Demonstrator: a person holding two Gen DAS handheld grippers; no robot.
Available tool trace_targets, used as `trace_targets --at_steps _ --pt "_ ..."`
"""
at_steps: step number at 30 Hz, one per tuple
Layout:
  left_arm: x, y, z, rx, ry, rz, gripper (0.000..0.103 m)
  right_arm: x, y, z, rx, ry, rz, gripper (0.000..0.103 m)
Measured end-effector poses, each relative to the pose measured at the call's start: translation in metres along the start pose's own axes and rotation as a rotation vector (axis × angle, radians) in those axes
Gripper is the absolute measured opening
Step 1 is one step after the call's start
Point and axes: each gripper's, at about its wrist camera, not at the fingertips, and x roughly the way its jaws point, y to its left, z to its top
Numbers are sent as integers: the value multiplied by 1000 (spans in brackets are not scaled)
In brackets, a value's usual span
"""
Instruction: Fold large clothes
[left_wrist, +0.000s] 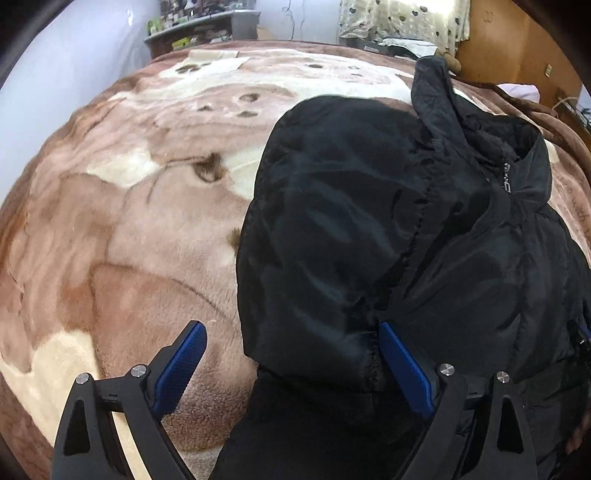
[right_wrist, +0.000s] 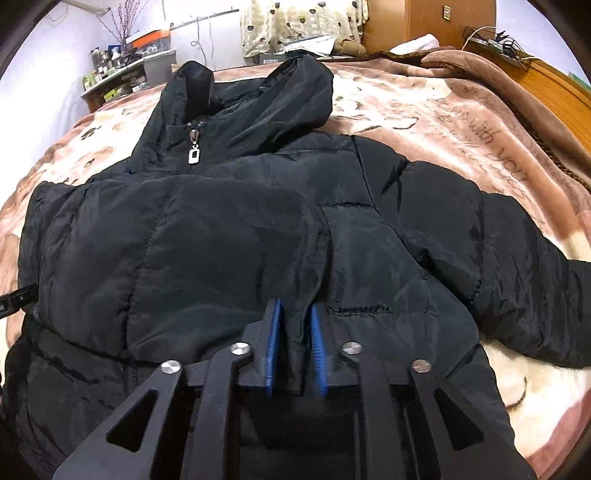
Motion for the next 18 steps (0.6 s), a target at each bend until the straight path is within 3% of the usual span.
trace_targets --at_steps 5,8,10,12,15,18 --pt "-17 0 -1 -25 -50 -20 95 -31 4 3 -7 -130 36 28" --pt "-7 -4 -4 -19 -4 -21 95 -23 22 3 -85 -101 101 34" --pt "-1 -4 -5 -18 21 -23 95 -3 35 1 -149 -18 53 34" --pt "-3 -5 -5 -31 26 -26 95 6 40 1 -174 5 28 35" --pt "-13 -9 -5 -1 24 -10 95 1 34 8 -155 24 38 35" --pt "-35 -13 -10 13 -17 -15 95 -25 20 9 -109 -39 49 36"
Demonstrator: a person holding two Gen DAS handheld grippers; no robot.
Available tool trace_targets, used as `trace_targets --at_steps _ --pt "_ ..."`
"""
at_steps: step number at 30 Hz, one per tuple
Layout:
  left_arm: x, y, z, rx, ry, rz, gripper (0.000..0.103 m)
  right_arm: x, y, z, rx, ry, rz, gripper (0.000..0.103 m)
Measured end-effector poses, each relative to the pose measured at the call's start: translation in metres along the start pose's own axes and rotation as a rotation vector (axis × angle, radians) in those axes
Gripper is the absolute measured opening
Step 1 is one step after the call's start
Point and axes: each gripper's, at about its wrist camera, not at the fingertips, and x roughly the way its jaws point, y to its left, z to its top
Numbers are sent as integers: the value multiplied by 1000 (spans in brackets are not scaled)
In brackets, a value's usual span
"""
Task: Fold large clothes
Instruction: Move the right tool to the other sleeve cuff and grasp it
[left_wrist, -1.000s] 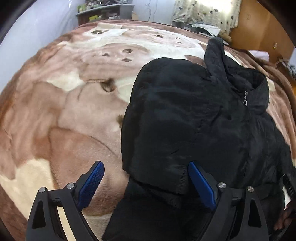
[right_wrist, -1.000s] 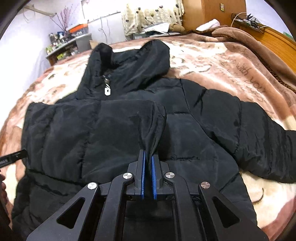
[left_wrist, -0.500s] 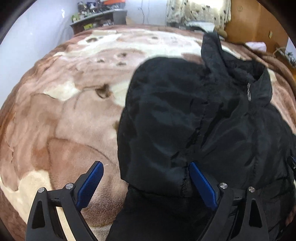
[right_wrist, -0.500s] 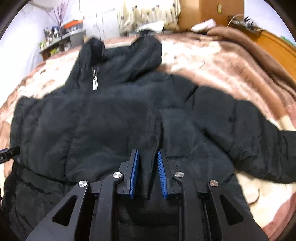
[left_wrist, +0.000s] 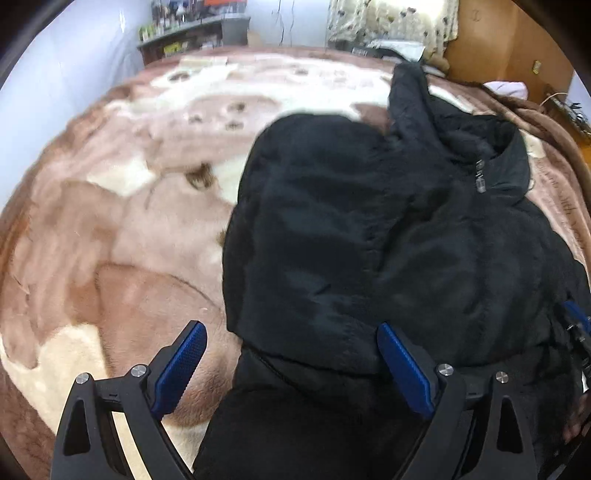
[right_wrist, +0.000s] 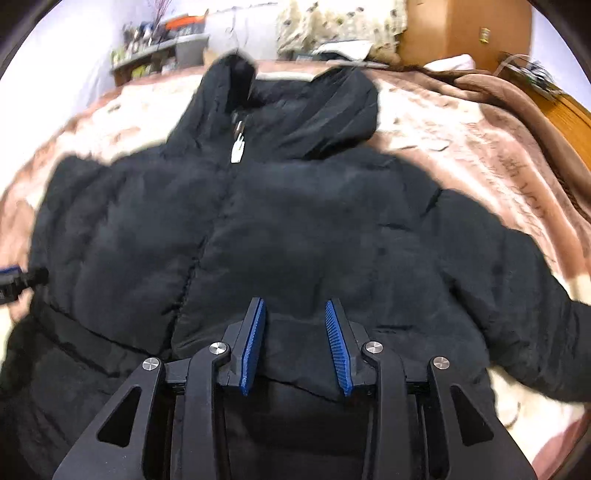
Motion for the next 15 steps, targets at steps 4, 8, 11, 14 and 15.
trace_targets --at_steps 4,8,11,14,15 --pt "-38 -9 -9 5 -43 -71 94 -45 -42 -9 62 -66 -38 54" --pt "-68 -38 -22 80 -77 -113 94 -86 -108 -30 189 -97 -136 57" --pt "-87 -66 -36 120 -104 -157 94 -115 -161 -53 298 -112 -213 67" --pt "-94 -89 -44 103 -94 -229 94 -141 -214 -82 428 -121 -285 69" --pt "-95 -95 -45 106 -92 -236 94 -149 -233 -94 471 -122 -332 69"
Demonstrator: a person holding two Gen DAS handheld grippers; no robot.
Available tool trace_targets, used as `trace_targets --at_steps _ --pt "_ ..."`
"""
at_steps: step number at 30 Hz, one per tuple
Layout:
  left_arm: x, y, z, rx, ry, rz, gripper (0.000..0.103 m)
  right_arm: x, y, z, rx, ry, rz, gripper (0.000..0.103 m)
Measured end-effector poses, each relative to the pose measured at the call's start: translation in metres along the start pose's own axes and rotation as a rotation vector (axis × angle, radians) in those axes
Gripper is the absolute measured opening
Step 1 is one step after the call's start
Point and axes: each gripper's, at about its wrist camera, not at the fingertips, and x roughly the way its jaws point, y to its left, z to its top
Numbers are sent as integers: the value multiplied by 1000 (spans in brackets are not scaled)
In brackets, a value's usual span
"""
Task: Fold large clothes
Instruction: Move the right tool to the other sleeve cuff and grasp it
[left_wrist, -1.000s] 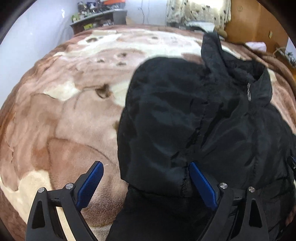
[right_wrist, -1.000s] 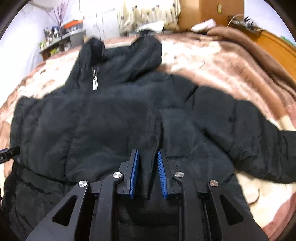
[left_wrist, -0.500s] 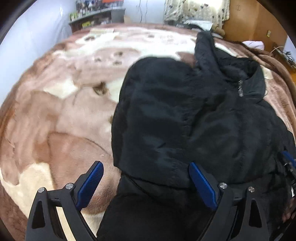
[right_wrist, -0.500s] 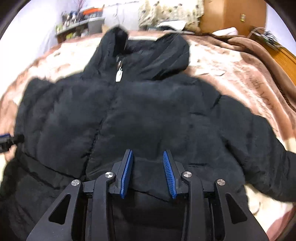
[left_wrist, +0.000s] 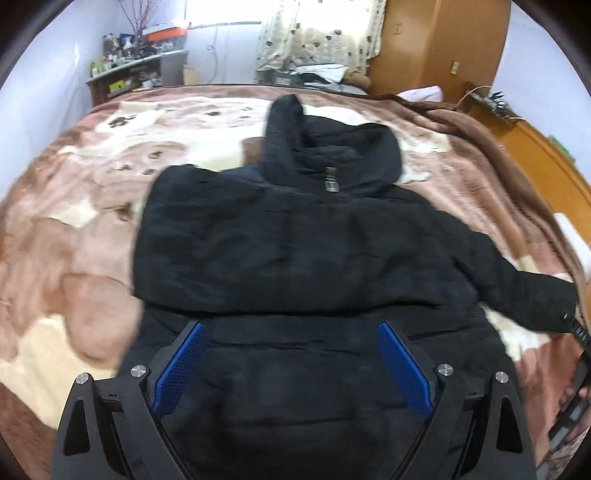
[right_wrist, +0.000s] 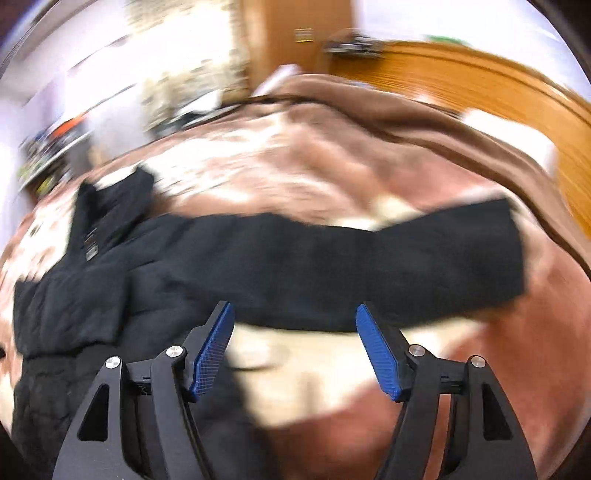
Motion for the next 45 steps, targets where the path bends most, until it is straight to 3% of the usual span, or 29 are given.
trace_targets --at_steps 3,10,17,24,28,30,32,33,35,37,40,45 --pt "4 -29 -4 30 5 -12 94 -4 -53 2 85 -16 -84 69" --pt "17 -73 -12 87 33 -53 94 -2 -130 9 213 -41 -151 75" --pt "32 -89 -17 119 62 -25 94 19 -146 13 235 -29 -142 76" --pt "46 -86 -19 112 92 -22 94 44 -146 22 177 5 -159 76" --pt "53 -82 -19 109 114 -14 94 52 -151 25 216 6 -149 76" --pt "54 -81 -19 110 113 -13 94 52 -150 24 205 -5 -150 70" --pt "55 -79 -18 108 114 -17 94 53 -147 24 200 1 -145 42" --pt "55 -78 -18 110 112 -22 94 55 -147 25 209 6 -133 40" --pt "54 -78 -16 114 108 -25 94 51 -145 25 203 -3 -124 23" --pt "53 -78 -16 119 101 -38 94 43 -140 28 192 -19 -113 14" --pt "50 -75 -13 117 93 -43 94 23 -128 37 160 -61 -72 8" --pt "46 -59 -8 81 83 -44 94 -14 -85 57 58 -124 -8 7"
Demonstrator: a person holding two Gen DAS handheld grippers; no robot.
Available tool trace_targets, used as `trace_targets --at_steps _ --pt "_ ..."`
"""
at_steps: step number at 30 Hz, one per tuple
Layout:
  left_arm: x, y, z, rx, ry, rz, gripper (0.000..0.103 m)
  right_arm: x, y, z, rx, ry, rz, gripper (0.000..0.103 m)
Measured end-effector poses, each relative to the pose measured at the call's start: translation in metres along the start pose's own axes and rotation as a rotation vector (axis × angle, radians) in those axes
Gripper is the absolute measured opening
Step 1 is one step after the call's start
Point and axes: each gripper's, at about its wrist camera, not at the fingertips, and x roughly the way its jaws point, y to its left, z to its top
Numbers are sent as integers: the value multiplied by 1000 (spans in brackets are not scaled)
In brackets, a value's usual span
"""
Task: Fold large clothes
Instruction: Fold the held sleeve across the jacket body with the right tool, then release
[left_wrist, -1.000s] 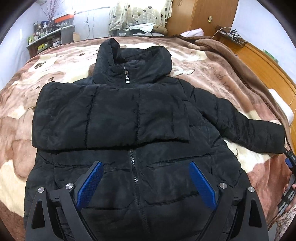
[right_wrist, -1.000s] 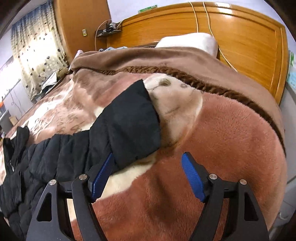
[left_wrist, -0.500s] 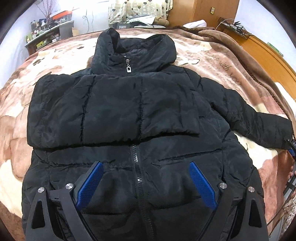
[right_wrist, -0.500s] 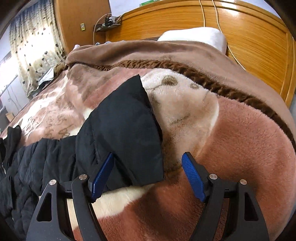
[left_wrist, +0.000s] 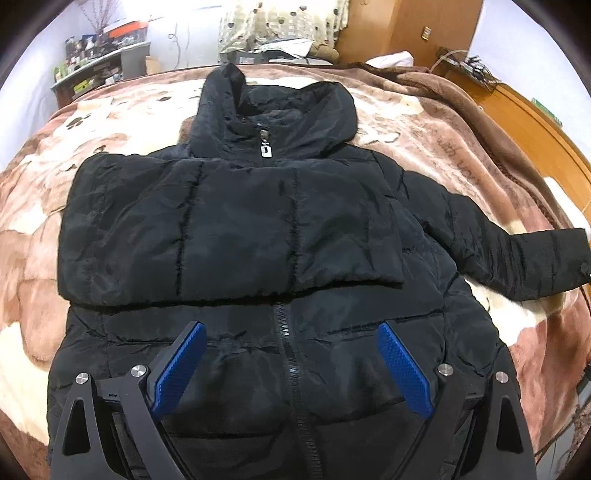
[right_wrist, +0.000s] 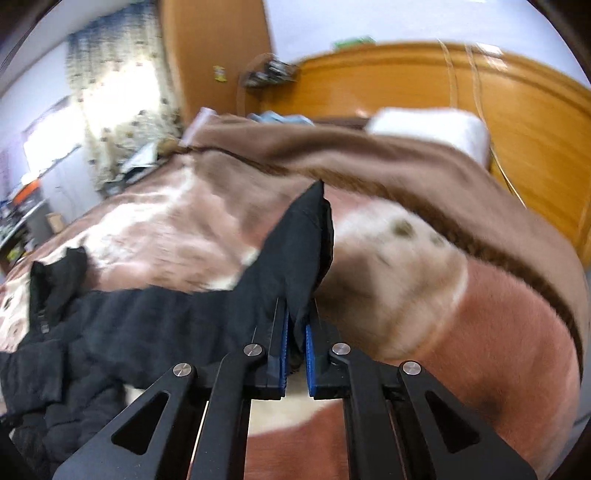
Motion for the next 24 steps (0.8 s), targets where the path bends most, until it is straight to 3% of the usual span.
trace_targets --at_steps 9,15,24 --pt "-15 35 6 -58 -28 -14 94 -38 82 23 -99 -80 190 7" --pt "-24 55 12 -93 -51 -37 94 -55 158 26 -232 -104 309 7" --pt "-32 87 14 -125 -76 -15 94 -35 254 -12 -352 -9 478 7"
